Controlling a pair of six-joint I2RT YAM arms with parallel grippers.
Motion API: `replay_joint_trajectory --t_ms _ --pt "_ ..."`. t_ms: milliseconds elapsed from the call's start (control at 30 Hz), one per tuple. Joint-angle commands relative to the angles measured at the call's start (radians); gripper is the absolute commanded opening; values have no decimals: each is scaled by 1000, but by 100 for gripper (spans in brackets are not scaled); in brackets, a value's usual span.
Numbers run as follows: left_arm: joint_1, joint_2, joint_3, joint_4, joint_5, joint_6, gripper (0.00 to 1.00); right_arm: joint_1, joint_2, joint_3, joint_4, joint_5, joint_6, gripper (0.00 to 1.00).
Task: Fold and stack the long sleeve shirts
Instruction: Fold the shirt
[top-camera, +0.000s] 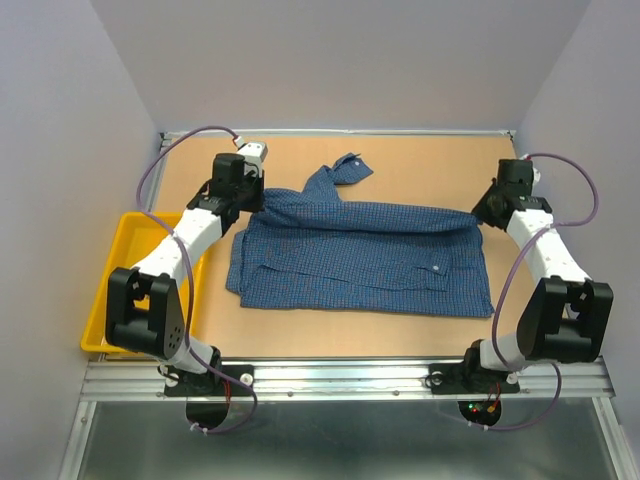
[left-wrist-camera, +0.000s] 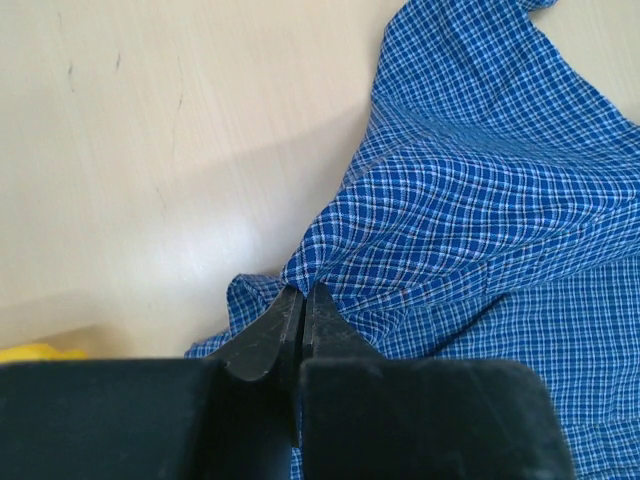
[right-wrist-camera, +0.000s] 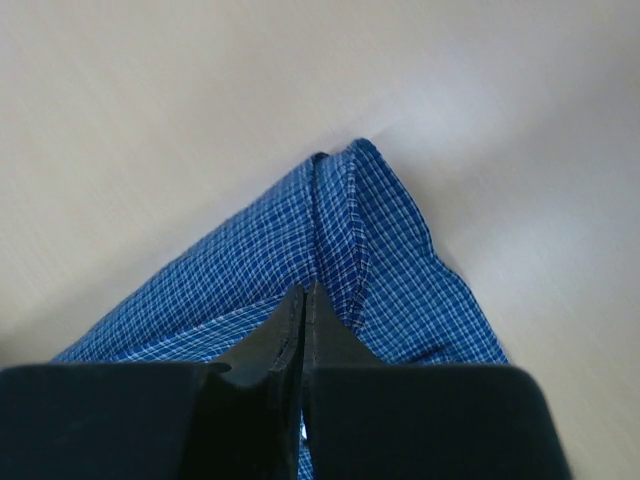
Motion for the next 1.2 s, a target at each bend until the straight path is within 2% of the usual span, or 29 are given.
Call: replay_joint_trajectory --t_ms 0,367,500,533,600,633,733,800,1000,1167 --pt "-17 -84 -86 62 -37 -43 8 -12 -53 -90 27 62 75 1" --pt "-52 -205 -196 15 -80 -160 9 -12 -162 -239 34 73 136 1" --pt "-52 -227 -255 -2 -114 -261 25 -12 -185 -292 36 50 156 7" --pt "-52 -225 -271 -10 -117 -275 36 -12 -188 -302 39 41 161 17" --pt "-52 -230 -287 -18 -157 -327 53 -12 -205 -329 37 21 163 30" --pt "-52 -228 -299 -21 -158 -344 67 -12 -213 -336 39 15 161 43" --pt "-49 -233 -289 -48 -164 -378 81 -12 -248 -330 39 -19 114 57" --pt "-46 -254 -275 -79 -171 -390 83 -12 -283 -314 36 -50 63 60" --pt "-28 -314 -204 -130 -149 -409 84 -12 -305 -196 21 -127 -15 61" --pt "-15 -236 -135 -116 -129 -401 84 -9 -138 -67 19 -266 -29 61"
